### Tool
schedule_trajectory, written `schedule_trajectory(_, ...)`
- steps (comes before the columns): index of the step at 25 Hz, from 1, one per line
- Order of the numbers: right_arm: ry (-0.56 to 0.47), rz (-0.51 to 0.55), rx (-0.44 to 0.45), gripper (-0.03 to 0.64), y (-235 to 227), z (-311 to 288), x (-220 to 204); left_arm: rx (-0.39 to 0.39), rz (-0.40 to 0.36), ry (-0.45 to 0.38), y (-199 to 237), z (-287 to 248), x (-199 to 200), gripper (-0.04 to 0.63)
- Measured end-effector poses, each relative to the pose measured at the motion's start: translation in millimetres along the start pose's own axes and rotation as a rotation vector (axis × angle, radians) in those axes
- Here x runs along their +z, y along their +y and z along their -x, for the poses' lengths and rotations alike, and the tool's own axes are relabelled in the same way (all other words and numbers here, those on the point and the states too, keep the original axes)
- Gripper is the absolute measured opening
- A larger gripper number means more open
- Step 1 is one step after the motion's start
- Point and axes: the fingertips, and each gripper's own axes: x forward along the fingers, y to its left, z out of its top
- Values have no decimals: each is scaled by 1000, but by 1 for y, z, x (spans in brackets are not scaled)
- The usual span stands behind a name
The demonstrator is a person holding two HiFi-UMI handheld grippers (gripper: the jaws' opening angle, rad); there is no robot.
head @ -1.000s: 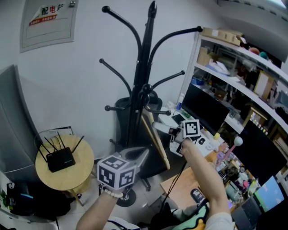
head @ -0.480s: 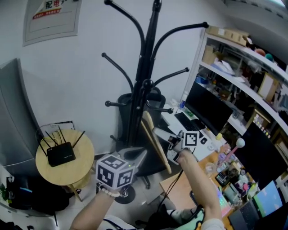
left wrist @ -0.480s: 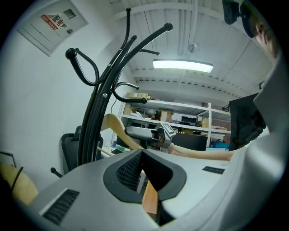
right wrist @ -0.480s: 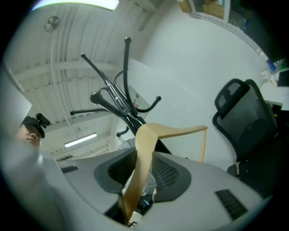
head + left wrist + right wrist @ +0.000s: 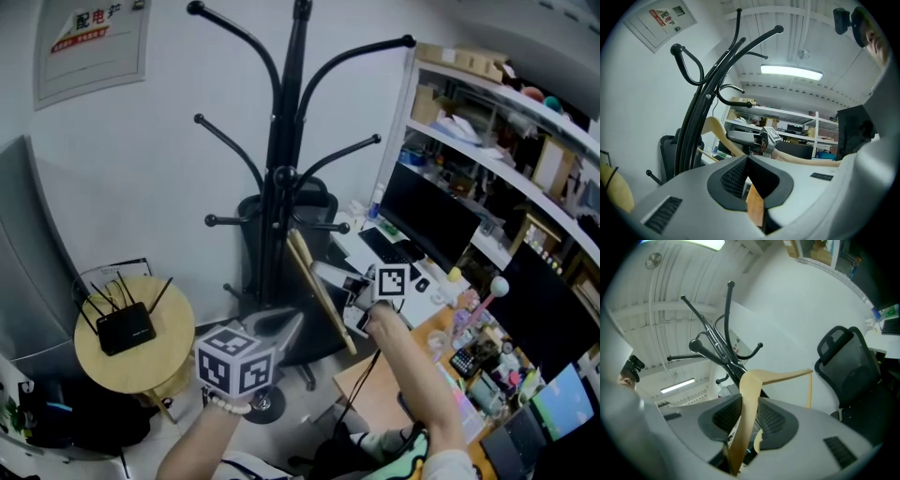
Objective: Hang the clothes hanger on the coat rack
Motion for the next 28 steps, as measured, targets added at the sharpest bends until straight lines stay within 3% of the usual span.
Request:
schedule_trajectory(11, 18, 7, -4, 134, -2, -8, -9, 12, 8, 4, 6, 5, -5, -8)
schedule_trajectory(16, 20, 72, -61, 148, -5, -1, -4, 15, 28, -3, 10, 7, -7, -8)
schedule_trajectory(18, 13, 70, -70, 213, -5, 2, -1, 14, 36, -7, 11, 7, -7, -8)
schedule_trajectory(24, 16, 128, -166, 215, -11, 16, 6, 13, 55, -31, 14, 13, -5, -8)
schedule_trajectory(25, 9, 147, -190, 211, -11, 19, 9, 12, 57, -38, 15, 16, -4, -8)
schedule_trajectory(27, -16, 211, -247, 127, -10, 25, 22, 9, 59, -56, 19, 25, -1, -8)
schedule_trajectory(28, -37, 228, -287, 45, -11, 29, 30, 10, 59, -65, 22, 30, 0, -8)
